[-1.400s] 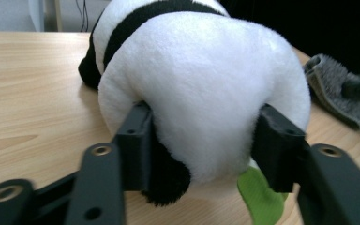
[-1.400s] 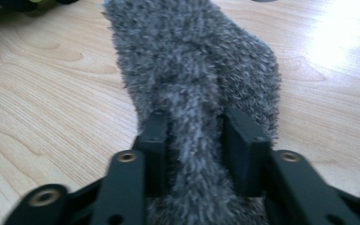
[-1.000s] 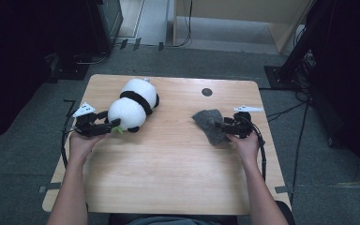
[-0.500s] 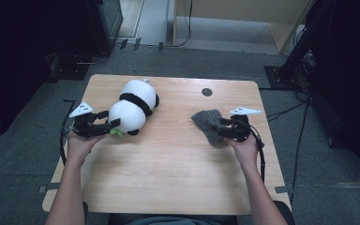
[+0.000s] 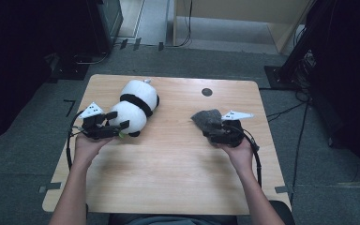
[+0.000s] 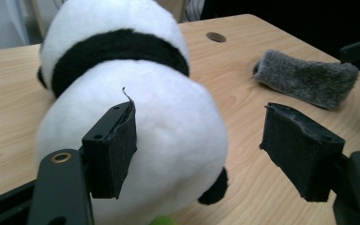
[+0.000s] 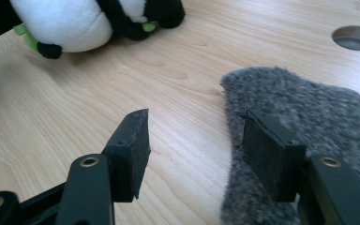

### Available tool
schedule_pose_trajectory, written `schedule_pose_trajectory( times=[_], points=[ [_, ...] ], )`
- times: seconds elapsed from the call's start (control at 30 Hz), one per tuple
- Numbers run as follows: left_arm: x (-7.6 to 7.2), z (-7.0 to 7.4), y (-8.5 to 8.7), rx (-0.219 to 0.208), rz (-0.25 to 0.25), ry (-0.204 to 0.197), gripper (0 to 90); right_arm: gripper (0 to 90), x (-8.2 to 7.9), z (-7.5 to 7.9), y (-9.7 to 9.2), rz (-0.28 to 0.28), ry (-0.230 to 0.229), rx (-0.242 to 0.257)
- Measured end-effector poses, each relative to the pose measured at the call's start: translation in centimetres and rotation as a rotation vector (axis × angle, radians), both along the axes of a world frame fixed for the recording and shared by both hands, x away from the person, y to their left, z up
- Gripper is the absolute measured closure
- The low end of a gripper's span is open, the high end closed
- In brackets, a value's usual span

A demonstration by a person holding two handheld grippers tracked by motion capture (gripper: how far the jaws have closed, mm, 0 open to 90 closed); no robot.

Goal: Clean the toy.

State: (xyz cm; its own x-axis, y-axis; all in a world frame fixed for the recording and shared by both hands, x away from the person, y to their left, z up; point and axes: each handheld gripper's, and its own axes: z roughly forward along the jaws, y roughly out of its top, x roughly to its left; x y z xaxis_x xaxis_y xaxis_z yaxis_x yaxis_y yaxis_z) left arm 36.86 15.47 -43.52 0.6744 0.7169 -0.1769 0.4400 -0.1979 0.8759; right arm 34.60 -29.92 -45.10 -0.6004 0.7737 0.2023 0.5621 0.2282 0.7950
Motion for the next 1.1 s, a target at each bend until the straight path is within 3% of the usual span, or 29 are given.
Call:
schedule_pose_trajectory(
  times=[0.13, 0.33, 0.5, 0.57, 0.67, 0.73, 0.93, 1.03, 1.1],
  points=[
    [-0.2, -0.1, -1.2, 0.02, -0.03, -0.012, 27.0, 42.7, -0.2, -0.1, 0.9, 0.025, -0.006, -0.005],
    [-0.4, -0.4, -2.6, -0.007, -0.096, -0.001, 28.5, 45.4, -0.4, -0.4, 2.2, 0.071, -0.004, 0.0],
    [-1.1, -0.6, -4.5, 0.034, -0.135, -0.014, 28.4, 45.4, -0.5, -0.7, 3.1, 0.095, -0.016, -0.013],
    [-1.3, -0.7, -5.2, 0.031, -0.151, -0.017, 28.4, 45.4, -0.4, -0.9, 3.3, 0.102, -0.023, -0.007],
    [-1.5, -1.1, -6.1, 0.02, -0.159, -0.009, 28.4, 46.4, -0.4, -1.0, 3.8, 0.117, -0.014, -0.01],
    [-1.6, -1.4, -6.7, 0.038, -0.169, -0.005, 28.3, 46.5, -0.5, -1.2, 4.1, 0.124, -0.01, -0.005],
    [-2.0, -2.6, -8.2, 0.037, -0.174, 0.013, 28.3, 46.4, -0.9, -2.2, 5.1, 0.136, -0.01, -0.017],
    [-1.9, -3.3, -8.7, 0.055, -0.189, 0.035, 28.1, 45.6, -1.0, -2.8, 5.6, 0.143, 0.011, -0.024],
    [-2.0, -3.9, -9.1, 0.064, -0.167, 0.038, 28.4, 45.7, -1.2, -3.2, 5.9, 0.151, 0.027, -0.038]
  ],
)
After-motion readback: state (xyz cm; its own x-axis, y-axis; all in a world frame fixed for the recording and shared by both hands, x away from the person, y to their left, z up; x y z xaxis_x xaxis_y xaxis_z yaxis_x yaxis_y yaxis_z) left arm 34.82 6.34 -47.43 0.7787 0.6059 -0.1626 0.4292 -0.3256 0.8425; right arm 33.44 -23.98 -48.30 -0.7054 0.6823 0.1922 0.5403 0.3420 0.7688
